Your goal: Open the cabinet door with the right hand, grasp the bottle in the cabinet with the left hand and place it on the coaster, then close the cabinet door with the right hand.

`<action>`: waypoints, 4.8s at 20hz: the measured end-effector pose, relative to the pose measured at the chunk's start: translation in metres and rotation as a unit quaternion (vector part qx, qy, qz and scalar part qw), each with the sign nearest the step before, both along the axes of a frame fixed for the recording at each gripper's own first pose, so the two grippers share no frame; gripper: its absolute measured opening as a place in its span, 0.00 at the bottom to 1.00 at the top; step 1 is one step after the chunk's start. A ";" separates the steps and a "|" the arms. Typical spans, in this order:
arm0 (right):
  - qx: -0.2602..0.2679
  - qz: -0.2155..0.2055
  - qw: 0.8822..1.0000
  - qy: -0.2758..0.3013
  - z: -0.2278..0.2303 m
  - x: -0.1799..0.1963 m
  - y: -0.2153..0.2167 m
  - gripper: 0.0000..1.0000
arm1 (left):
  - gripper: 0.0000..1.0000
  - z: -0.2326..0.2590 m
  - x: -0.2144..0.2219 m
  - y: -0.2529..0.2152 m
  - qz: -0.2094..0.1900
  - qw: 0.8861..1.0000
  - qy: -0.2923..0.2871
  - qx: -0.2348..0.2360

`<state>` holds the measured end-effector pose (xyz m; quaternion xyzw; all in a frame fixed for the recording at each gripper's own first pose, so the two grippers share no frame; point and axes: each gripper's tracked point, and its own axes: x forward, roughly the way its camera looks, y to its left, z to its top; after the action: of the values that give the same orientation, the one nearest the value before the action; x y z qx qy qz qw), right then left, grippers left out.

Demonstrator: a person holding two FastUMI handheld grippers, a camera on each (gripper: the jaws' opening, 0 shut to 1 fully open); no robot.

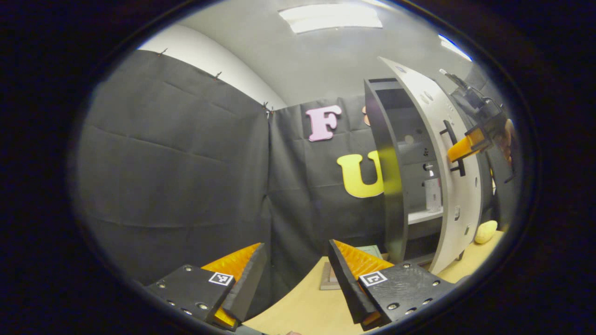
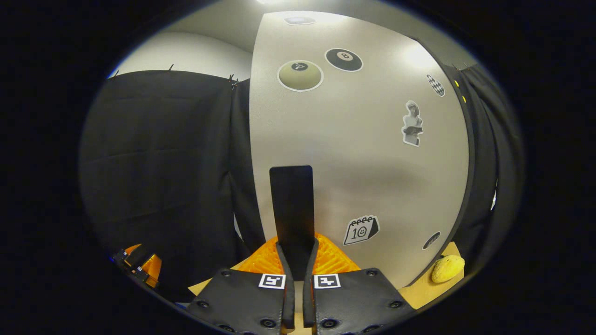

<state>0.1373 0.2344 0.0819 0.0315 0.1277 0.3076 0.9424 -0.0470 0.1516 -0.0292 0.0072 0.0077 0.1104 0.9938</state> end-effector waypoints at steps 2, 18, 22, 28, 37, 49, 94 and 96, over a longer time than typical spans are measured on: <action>0.007 0.003 1.000 0.005 -0.001 -0.005 -0.008 0.08 | 0.81 -0.003 0.017 -0.017 -0.027 1.000 -0.003 -0.003; 0.030 0.044 0.999 0.001 0.000 -0.026 -0.090 0.05 | 0.83 -0.001 0.118 -0.264 -0.192 0.978 0.039 -0.065; 0.030 0.036 0.999 -0.013 0.000 -0.034 -0.120 0.08 | 0.82 0.006 0.130 -0.321 -0.221 0.971 0.041 -0.077; 0.040 0.022 0.998 -0.032 -0.001 -0.029 -0.158 0.08 | 0.83 0.022 0.149 -0.371 -0.261 0.960 0.036 -0.092; 0.079 -0.010 0.996 -0.027 -0.004 -0.012 -0.196 0.09 | 0.80 0.038 0.193 -0.400 -0.252 0.963 0.028 -0.095; -0.019 -0.054 0.997 -0.050 -0.027 -0.027 -0.257 0.76 | 0.80 0.060 0.280 -0.405 -0.246 0.965 0.026 -0.083; 0.036 -0.230 0.972 -0.023 -0.095 0.114 -0.365 0.98 | 0.71 0.020 0.237 -0.316 -0.152 0.986 0.018 -0.061; 0.040 -0.220 0.974 -0.018 -0.099 0.118 -0.358 0.98 | 0.69 0.013 0.216 -0.305 -0.139 0.988 0.024 -0.057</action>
<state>0.2554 -0.1236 -0.0166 0.0915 0.0883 0.0977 0.9871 0.1691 -0.1531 -0.0161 -0.0462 0.0365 -0.0298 0.9978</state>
